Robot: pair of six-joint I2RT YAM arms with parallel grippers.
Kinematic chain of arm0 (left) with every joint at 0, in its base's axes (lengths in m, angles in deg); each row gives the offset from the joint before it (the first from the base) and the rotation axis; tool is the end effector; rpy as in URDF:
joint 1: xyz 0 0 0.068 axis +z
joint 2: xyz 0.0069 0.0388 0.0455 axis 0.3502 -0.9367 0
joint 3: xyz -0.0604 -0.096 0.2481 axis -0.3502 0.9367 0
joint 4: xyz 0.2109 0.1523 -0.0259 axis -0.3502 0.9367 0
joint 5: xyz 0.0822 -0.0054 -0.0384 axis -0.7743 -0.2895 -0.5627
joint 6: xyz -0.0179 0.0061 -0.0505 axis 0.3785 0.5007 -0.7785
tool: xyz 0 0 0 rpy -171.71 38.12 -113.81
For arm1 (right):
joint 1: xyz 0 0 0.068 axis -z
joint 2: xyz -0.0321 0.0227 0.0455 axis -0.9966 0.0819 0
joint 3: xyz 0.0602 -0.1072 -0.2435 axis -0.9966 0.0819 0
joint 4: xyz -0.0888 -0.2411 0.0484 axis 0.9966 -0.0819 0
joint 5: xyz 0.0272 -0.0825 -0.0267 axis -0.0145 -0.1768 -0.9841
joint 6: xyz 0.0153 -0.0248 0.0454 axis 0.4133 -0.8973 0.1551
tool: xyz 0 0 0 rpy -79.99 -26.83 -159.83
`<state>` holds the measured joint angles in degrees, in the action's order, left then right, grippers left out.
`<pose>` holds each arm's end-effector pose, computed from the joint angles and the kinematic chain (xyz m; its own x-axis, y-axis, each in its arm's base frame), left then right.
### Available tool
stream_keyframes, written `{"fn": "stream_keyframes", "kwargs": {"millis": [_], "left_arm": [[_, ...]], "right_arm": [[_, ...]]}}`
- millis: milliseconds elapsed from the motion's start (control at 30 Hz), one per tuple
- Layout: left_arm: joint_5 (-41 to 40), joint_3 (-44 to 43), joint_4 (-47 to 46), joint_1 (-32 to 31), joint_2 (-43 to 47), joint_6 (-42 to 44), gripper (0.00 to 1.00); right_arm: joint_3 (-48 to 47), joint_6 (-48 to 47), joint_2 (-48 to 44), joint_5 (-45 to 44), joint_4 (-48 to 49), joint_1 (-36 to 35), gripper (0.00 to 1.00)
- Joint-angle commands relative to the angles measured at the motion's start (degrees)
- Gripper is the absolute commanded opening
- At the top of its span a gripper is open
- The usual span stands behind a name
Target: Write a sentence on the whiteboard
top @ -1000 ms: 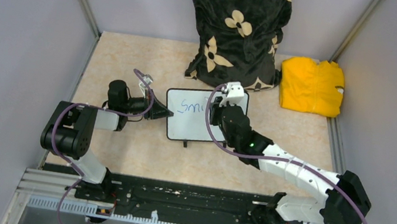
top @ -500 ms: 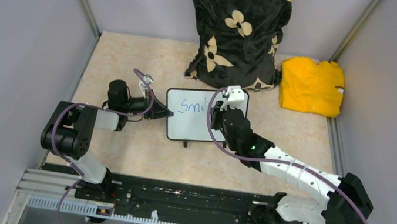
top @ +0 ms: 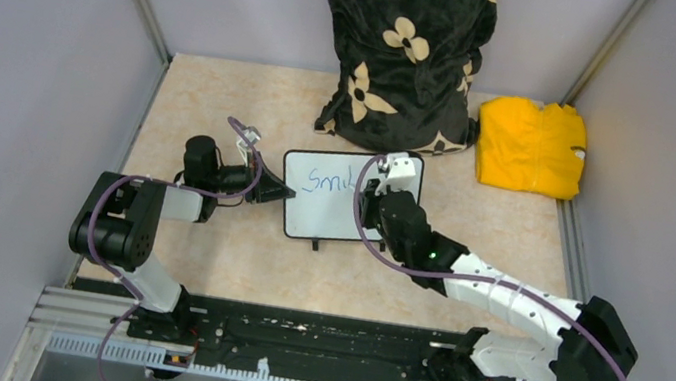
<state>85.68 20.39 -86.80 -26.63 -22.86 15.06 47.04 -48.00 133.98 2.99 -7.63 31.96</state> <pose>0.2797 -0.0626 0.1676 -0.5390 -0.0929 -0.8371 0.7881 0.2952 -0.5402 0.1693 0.2012 0.2688 -0.3419 0.0507 -0.9384 -0.3792 0.9062 0.1872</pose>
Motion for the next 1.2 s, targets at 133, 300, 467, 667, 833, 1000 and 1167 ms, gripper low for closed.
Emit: {"fn": "stream_keyframes", "kwargs": {"millis": [133, 300, 467, 667, 833, 1000, 1167], "left_arm": [[-1.2, -0.5, 1.3, -0.5, -0.1, 2.5, 0.0], [-1.3, -0.5, 1.4, -0.5, 0.0, 2.5, 0.0], [-1.2, -0.5, 1.4, -0.6, -0.1, 2.6, 0.0], [-1.2, -0.5, 1.5, -0.6, 0.0, 2.6, 0.0], [-1.2, -0.5, 1.5, -0.6, 0.0, 2.6, 0.0], [-1.2, -0.5, 1.6, -0.6, 0.0, 2.7, 0.0], [-1.2, -0.6, 1.6, -0.6, 0.0, 2.7, 0.0]], "right_arm": [[1.7, 1.1, -1.9, -1.1, -1.5, 0.8, 0.0], [1.7, 1.2, -3.1, -1.9, -2.3, 0.8, 0.0], [1.9, 0.9, -5.9, 0.9, 0.6, 0.8, 0.0], [0.2, 0.9, -6.3, 1.6, 1.5, 0.8, 0.0], [-1.6, 0.7, -4.2, 0.7, 1.2, 0.8, 0.0], [-2.4, 0.6, -2.6, -0.3, 1.0, 0.8, 0.0], [-2.4, 0.7, -2.1, -1.8, 0.1, 0.9, 0.0]]}}
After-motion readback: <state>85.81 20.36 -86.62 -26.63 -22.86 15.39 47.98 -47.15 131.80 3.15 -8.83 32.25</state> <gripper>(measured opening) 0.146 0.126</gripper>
